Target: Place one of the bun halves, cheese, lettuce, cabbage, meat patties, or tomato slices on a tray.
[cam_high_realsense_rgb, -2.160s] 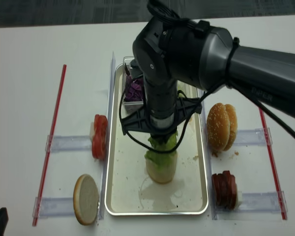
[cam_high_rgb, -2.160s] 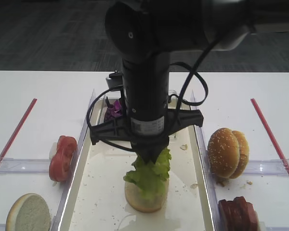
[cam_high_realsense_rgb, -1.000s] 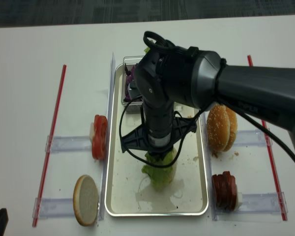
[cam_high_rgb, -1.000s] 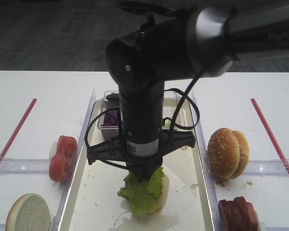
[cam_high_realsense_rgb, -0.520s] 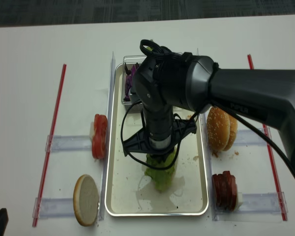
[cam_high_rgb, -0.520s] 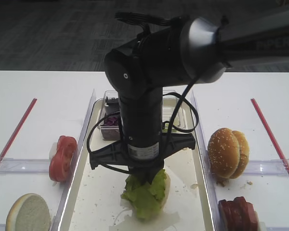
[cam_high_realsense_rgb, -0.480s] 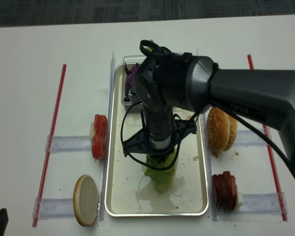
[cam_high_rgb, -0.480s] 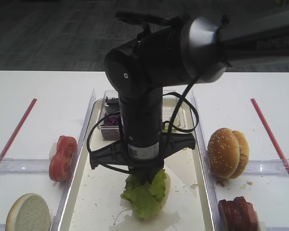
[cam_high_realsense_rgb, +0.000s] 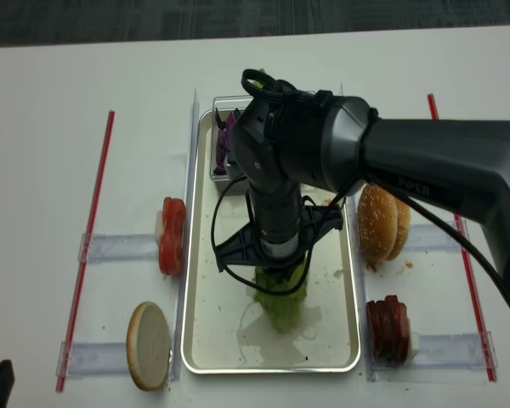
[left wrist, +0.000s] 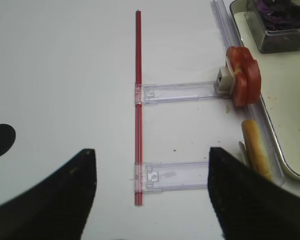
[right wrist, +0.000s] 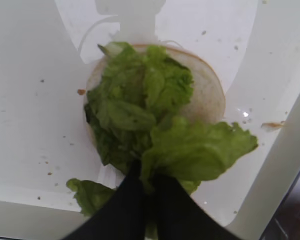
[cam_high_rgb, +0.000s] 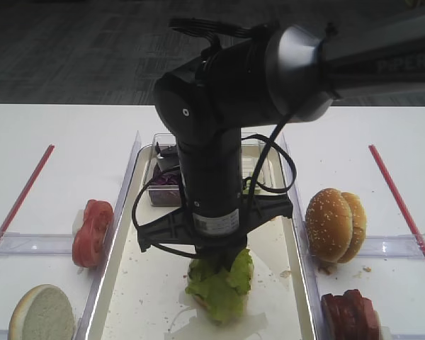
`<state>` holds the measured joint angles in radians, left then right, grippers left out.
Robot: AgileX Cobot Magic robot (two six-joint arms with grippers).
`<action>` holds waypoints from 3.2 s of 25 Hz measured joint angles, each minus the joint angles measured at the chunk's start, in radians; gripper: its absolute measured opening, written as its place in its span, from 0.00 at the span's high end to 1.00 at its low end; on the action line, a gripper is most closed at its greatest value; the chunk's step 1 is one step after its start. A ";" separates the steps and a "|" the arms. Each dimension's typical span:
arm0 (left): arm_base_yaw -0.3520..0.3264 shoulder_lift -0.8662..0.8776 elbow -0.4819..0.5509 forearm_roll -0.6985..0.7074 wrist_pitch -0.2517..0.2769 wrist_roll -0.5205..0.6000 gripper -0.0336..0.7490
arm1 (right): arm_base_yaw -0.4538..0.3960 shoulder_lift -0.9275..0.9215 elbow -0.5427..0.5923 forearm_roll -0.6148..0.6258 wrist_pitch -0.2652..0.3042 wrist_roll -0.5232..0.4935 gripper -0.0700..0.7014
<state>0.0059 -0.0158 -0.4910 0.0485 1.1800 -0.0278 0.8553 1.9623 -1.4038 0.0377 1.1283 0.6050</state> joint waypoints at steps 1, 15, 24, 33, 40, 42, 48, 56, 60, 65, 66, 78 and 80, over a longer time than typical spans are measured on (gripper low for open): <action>0.000 0.000 0.000 0.000 0.000 0.000 0.40 | 0.000 0.000 0.000 -0.002 0.004 0.000 0.82; 0.000 0.000 0.000 0.000 0.000 0.000 0.40 | 0.000 0.000 0.000 -0.006 0.004 0.000 0.64; 0.000 0.000 0.000 0.000 0.000 0.000 0.40 | 0.000 -0.024 0.000 -0.027 0.004 0.002 0.41; 0.000 0.000 0.000 0.000 0.000 0.000 0.40 | 0.000 -0.040 0.000 -0.038 0.006 0.008 0.17; 0.000 0.000 0.000 0.000 0.000 0.000 0.40 | 0.000 -0.040 0.000 -0.031 0.008 0.018 0.16; 0.000 0.000 0.000 0.000 0.000 0.000 0.40 | 0.000 -0.040 0.000 -0.031 0.008 0.022 0.16; 0.000 0.000 0.000 0.000 0.000 0.000 0.40 | 0.000 -0.040 0.000 -0.038 0.008 0.024 0.16; 0.000 0.000 0.000 0.000 0.000 0.000 0.40 | -0.018 -0.040 -0.019 -0.056 0.008 0.024 0.16; 0.000 0.000 0.000 0.000 0.000 0.000 0.40 | -0.066 -0.040 -0.079 -0.056 0.016 0.012 0.16; 0.000 0.000 0.000 0.000 0.000 0.000 0.40 | -0.143 -0.031 -0.159 -0.022 0.054 -0.042 0.16; 0.000 0.000 0.000 0.000 0.000 0.000 0.40 | -0.162 -0.018 -0.176 -0.015 0.070 -0.059 0.16; 0.000 0.000 0.000 0.000 0.000 0.000 0.40 | -0.308 0.178 -0.454 -0.003 0.093 -0.205 0.16; 0.000 0.000 0.000 0.000 0.000 0.000 0.40 | -0.330 0.199 -0.490 -0.002 0.093 -0.219 0.16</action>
<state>0.0059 -0.0158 -0.4910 0.0485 1.1800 -0.0278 0.5256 2.1614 -1.8933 0.0356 1.2217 0.3864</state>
